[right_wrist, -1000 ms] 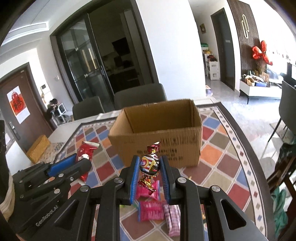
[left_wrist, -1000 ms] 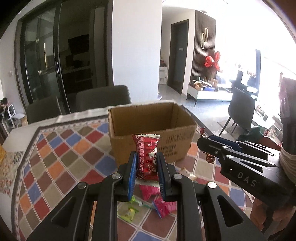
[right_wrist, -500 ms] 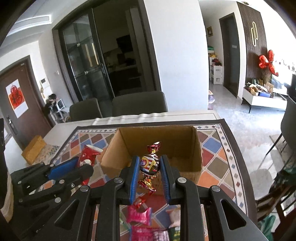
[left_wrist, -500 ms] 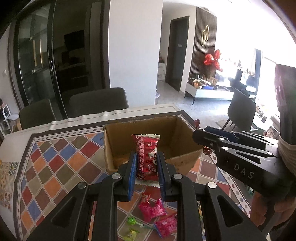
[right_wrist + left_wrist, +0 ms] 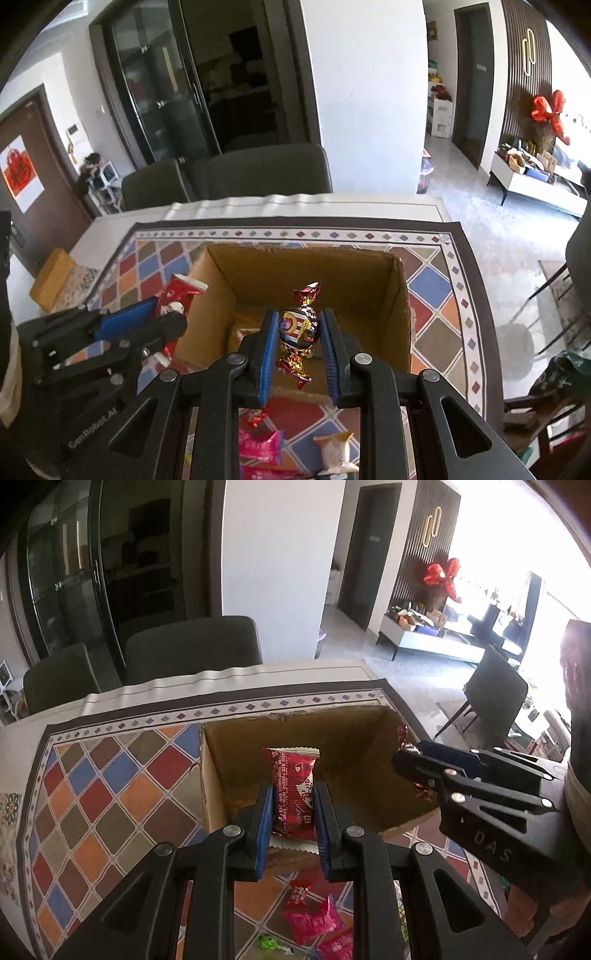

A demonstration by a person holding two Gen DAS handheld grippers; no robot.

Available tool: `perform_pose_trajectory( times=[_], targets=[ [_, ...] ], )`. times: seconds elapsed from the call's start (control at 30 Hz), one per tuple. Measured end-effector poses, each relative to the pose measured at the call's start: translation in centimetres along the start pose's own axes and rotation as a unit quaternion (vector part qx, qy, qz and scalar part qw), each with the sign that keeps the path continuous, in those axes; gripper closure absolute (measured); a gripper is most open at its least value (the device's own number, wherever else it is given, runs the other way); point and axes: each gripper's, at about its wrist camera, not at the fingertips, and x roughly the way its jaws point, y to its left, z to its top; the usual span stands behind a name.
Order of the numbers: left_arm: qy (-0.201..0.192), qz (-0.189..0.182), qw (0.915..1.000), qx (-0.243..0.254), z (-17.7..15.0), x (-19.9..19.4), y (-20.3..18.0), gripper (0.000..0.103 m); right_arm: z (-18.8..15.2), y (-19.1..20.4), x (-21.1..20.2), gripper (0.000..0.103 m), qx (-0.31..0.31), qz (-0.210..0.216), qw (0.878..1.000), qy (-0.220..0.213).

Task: Organize snacks
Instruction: 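Carry red packet and candy into the box and open both tools, then withdraw both tools from the box toward the remaining snacks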

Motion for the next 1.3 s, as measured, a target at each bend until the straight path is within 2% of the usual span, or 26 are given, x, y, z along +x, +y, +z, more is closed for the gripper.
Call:
perform_pose_trajectory(
  times=[0.17,0.27,0.3,0.37,0.57,0.87,1.13,1.3],
  targets=[
    [0.010,0.000,0.9999,-0.003,0.6,1.3,0.1,0.079,0.7,-0.3,1.8,0.079,0.003,0.000,1.000,0.022],
    [-0.001,0.022,0.9998,0.002,0.8,1.2,0.2,0.064,0.9,-0.6,2.6,0.077,0.002,-0.013,1.000,0.025],
    [-0.007,0.030,0.9995,0.004,0.7,1.0,0.2,0.063,0.9,-0.7,2.7,0.071,0.001,-0.021,0.999,0.025],
    [-0.010,0.042,0.9990,0.009,0.4,0.5,0.3,0.063,0.7,-0.9,2.8,0.066,0.003,-0.032,0.999,0.026],
    [-0.031,0.058,0.9977,0.020,-1.1,-2.3,0.3,0.062,-0.4,-0.5,1.6,0.066,-0.009,-0.031,0.999,0.010],
    [-0.068,0.072,0.9948,0.021,-5.0,-6.9,1.1,0.059,-2.9,3.3,-2.7,0.066,-0.045,0.010,0.998,-0.041],
    [-0.102,0.089,0.9904,0.030,-8.6,-10.5,1.8,0.057,-5.8,6.2,-4.4,0.066,-0.056,0.047,0.995,-0.063],
    [-0.103,0.088,0.9904,0.030,-10.7,-11.1,2.1,0.057,-7.8,7.6,-4.6,0.066,-0.068,0.064,0.993,-0.066]
  ],
)
